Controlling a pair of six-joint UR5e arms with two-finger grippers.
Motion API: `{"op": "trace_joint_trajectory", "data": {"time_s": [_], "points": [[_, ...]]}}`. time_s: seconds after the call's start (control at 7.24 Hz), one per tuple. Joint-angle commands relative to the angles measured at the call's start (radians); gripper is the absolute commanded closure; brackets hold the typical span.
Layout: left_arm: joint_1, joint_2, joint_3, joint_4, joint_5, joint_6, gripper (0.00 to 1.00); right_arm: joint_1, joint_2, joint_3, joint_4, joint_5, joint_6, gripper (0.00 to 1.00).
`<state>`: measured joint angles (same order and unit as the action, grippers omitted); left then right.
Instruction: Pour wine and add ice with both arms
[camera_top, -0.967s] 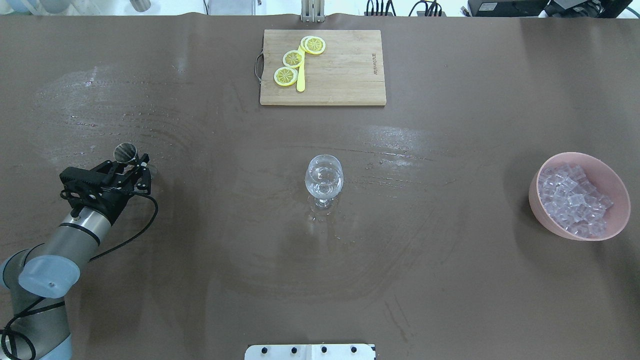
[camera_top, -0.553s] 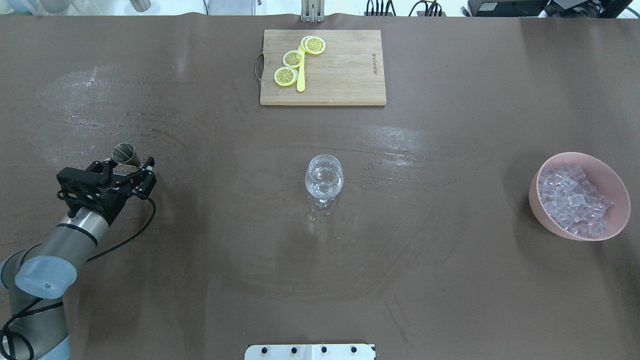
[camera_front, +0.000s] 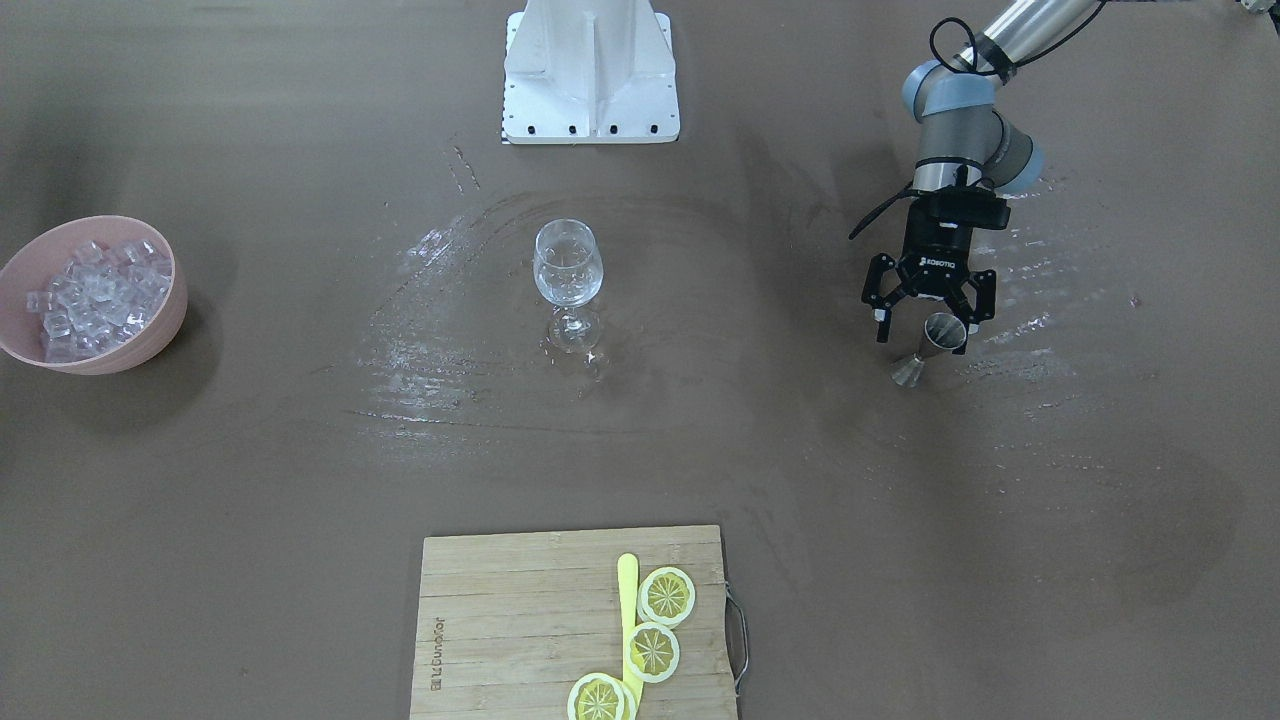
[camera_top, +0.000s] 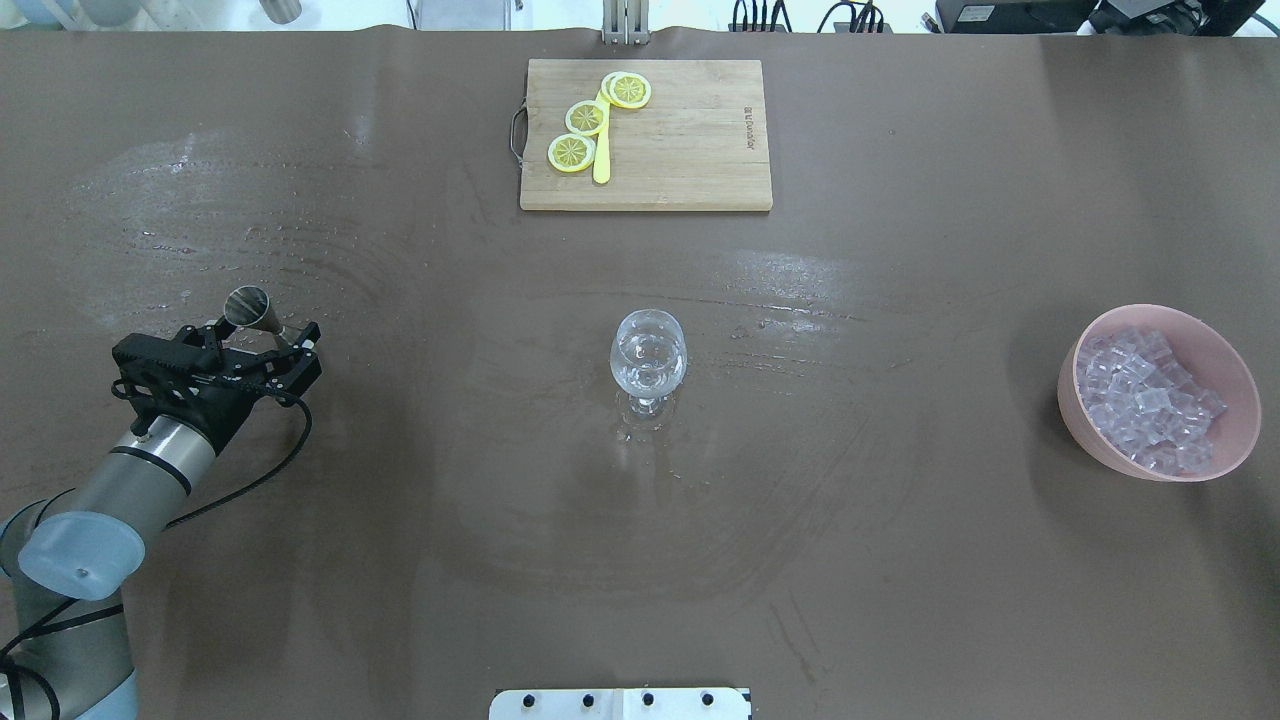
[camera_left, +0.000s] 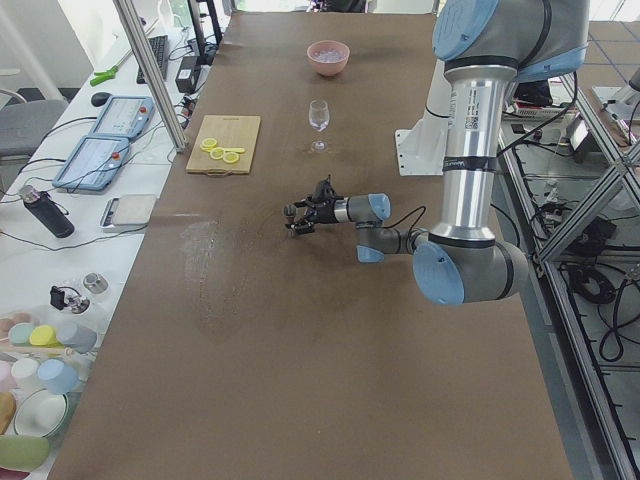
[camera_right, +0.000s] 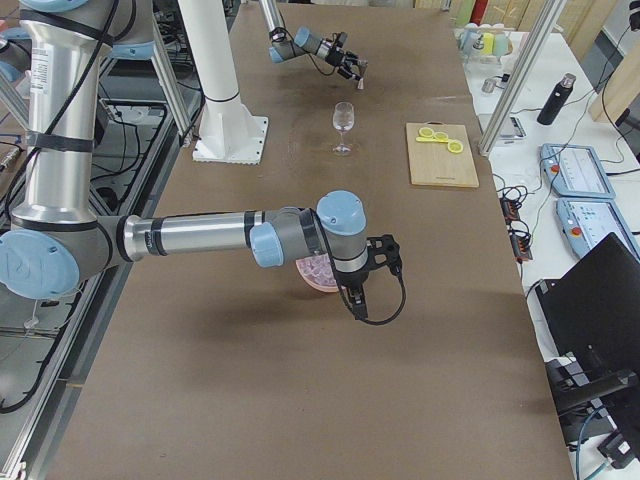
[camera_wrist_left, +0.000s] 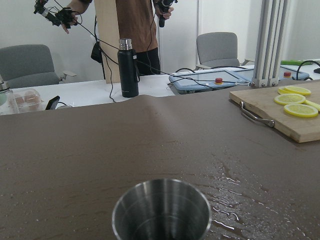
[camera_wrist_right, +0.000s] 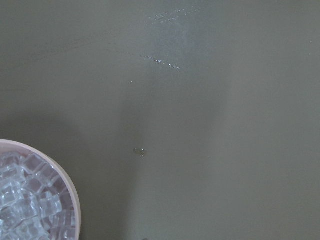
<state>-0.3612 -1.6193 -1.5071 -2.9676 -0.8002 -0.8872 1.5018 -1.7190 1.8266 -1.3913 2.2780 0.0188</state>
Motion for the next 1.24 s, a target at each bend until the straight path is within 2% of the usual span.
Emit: {"op": "trace_joint_trajectory", "data": {"time_s": [0.0,0.28,0.69,0.83,1.11], "points": [[-0.001,0.05,-0.081,-0.002,-0.039,0.001,0.02,0.0,-0.001,-0.001,0.0,0.0,0.0,0.01],[-0.002,0.117,-0.163,-0.001,-0.085,0.002,0.02,0.0,-0.001,-0.003,0.0,0.0,0.0,0.01],[-0.018,0.122,-0.267,0.016,-0.097,0.104,0.02,0.0,-0.001,-0.003,0.0,0.0,0.001,0.01],[-0.025,0.122,-0.269,0.021,-0.109,0.111,0.02,0.0,-0.001,-0.001,0.002,0.0,0.001,0.01],[-0.109,0.142,-0.286,0.039,-0.299,0.113,0.03,0.0,-0.001,-0.001,0.0,0.0,0.001,0.01]]}}
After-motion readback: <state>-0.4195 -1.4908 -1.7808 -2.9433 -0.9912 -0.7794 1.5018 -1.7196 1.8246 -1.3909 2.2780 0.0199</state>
